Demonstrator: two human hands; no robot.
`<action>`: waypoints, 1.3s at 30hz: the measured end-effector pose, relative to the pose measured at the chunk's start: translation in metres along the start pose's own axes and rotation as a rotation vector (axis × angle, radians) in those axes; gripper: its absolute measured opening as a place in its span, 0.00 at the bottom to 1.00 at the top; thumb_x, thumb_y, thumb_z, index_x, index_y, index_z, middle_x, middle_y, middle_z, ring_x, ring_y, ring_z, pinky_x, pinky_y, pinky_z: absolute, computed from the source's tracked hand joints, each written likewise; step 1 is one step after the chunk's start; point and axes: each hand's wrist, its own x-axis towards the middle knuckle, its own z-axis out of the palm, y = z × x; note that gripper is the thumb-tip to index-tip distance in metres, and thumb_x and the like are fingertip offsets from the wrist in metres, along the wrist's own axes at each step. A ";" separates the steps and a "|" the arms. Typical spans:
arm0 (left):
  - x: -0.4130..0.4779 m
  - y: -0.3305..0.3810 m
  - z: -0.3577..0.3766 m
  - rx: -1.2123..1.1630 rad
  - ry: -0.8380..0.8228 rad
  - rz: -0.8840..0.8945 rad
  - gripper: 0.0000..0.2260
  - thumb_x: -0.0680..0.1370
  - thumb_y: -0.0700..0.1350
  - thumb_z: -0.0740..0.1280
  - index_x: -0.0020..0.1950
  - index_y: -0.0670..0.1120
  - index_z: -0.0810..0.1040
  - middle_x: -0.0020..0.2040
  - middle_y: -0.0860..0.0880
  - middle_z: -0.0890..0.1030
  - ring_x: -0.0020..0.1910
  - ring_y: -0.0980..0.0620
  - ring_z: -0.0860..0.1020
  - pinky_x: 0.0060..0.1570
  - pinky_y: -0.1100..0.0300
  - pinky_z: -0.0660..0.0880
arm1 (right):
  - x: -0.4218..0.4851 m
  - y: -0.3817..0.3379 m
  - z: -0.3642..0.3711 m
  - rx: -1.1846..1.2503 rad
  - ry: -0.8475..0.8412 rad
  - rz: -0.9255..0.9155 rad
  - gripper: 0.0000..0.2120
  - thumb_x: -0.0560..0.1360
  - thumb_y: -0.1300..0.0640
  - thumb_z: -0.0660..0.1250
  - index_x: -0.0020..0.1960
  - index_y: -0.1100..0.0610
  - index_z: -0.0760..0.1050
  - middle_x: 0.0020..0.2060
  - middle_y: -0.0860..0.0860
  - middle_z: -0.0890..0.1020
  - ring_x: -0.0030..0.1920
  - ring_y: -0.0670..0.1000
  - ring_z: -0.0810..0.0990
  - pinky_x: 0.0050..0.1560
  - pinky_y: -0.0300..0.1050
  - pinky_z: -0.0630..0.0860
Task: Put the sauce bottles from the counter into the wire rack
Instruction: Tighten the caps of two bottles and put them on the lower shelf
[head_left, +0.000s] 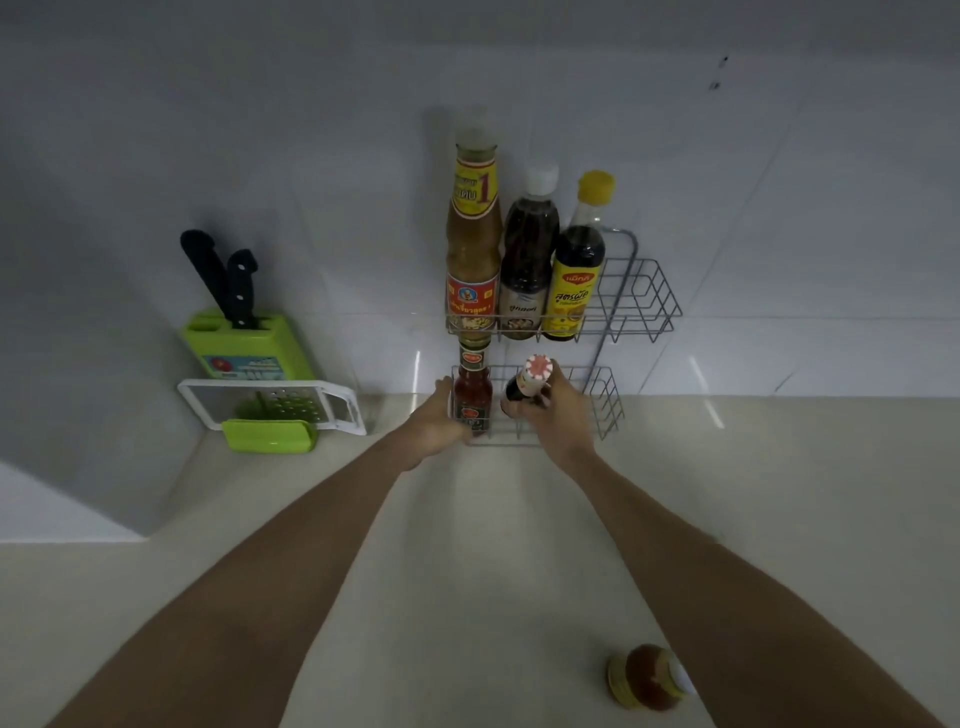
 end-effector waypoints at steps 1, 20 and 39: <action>0.004 -0.002 0.001 0.004 -0.010 0.020 0.47 0.68 0.40 0.72 0.79 0.51 0.47 0.79 0.47 0.55 0.76 0.45 0.59 0.70 0.58 0.60 | 0.004 0.003 0.003 -0.018 -0.015 0.009 0.17 0.68 0.59 0.74 0.54 0.54 0.73 0.46 0.50 0.83 0.47 0.51 0.81 0.47 0.48 0.79; 0.021 -0.024 0.014 -0.104 0.028 0.171 0.36 0.71 0.28 0.63 0.76 0.48 0.58 0.72 0.49 0.69 0.71 0.52 0.67 0.72 0.50 0.64 | 0.041 0.015 0.023 -0.230 -0.224 0.058 0.22 0.72 0.60 0.71 0.63 0.60 0.67 0.58 0.59 0.80 0.59 0.61 0.78 0.56 0.56 0.76; -0.011 0.007 0.014 0.015 0.107 0.124 0.35 0.73 0.35 0.69 0.76 0.47 0.58 0.67 0.47 0.73 0.58 0.53 0.69 0.55 0.61 0.65 | 0.012 0.001 0.003 -0.181 -0.245 0.132 0.34 0.74 0.64 0.68 0.74 0.61 0.54 0.67 0.61 0.73 0.64 0.61 0.74 0.51 0.46 0.72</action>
